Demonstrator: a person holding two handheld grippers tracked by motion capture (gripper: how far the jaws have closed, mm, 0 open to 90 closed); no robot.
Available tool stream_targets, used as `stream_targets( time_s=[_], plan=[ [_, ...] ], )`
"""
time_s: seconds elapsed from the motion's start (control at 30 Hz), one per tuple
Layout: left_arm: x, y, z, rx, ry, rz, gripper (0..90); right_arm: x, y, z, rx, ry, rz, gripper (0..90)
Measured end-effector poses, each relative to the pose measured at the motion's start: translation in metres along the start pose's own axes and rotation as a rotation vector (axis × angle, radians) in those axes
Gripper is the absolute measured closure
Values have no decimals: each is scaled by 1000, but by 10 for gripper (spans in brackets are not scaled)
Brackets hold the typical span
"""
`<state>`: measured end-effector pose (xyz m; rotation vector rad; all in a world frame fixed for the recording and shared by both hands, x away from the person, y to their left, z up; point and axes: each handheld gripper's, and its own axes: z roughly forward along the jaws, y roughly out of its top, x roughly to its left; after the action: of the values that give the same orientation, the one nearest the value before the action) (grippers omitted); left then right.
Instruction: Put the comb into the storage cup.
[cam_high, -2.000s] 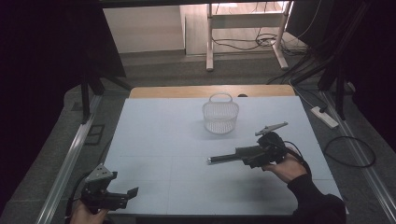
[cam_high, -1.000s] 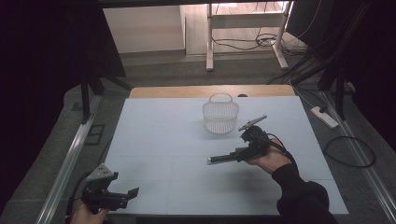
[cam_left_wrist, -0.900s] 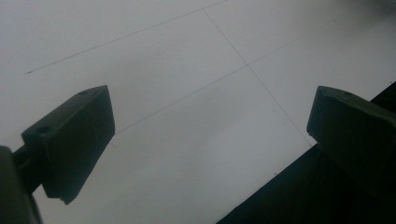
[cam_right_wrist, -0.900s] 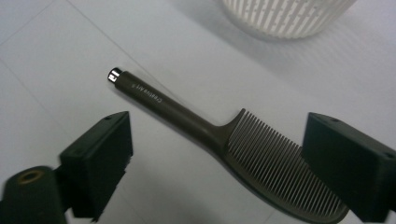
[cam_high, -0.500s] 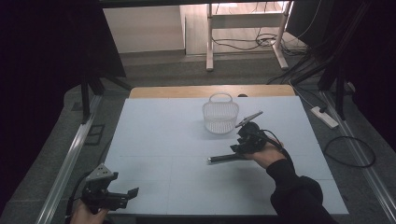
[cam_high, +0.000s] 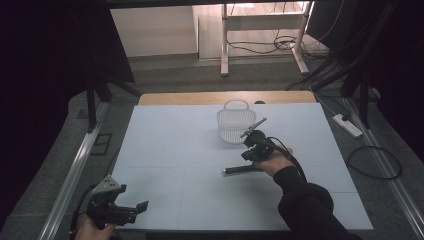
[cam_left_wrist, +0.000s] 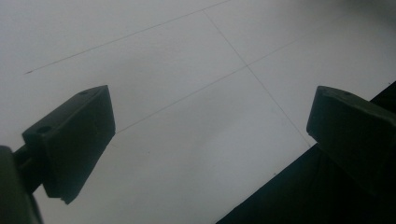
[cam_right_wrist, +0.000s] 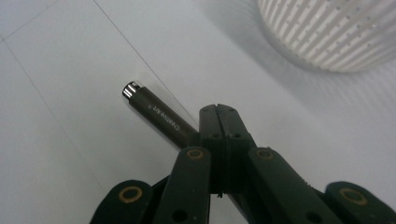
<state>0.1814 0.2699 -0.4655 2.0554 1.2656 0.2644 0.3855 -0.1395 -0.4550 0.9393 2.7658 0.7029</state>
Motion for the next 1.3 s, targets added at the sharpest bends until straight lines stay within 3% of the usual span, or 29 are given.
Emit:
stream_targets(
  time_s=[0.27,0.53,1.3],
  plan=[
    [0,0,0,-1,0,-3,22,6,9,11,-11,-2,-5,892],
    [1,0,0,-1,-1,-6,22,12,13,27,16,-15,-14,892],
    [2,-1,-1,-5,-5,-14,22,16,7,60,72,-9,-13,892]
  ],
)
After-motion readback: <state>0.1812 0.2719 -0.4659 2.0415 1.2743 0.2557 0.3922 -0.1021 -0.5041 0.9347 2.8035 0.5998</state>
